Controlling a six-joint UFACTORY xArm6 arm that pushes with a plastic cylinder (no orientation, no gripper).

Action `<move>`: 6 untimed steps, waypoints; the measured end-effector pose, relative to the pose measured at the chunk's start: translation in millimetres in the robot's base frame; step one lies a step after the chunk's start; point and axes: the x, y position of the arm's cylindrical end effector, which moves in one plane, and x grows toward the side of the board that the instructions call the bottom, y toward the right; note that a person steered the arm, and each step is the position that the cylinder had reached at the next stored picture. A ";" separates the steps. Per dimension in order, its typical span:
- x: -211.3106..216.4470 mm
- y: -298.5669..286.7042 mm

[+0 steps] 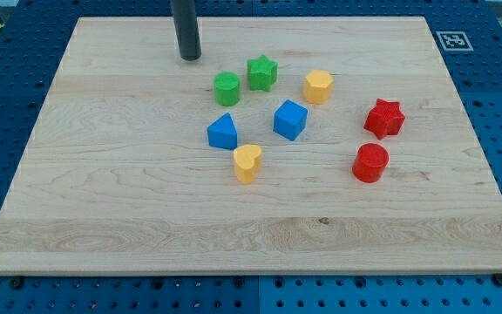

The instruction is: Push the green circle into blue cube

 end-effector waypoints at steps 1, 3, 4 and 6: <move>13.8 36.3; 119.8 58.8; 150.4 86.3; 151.4 -5.2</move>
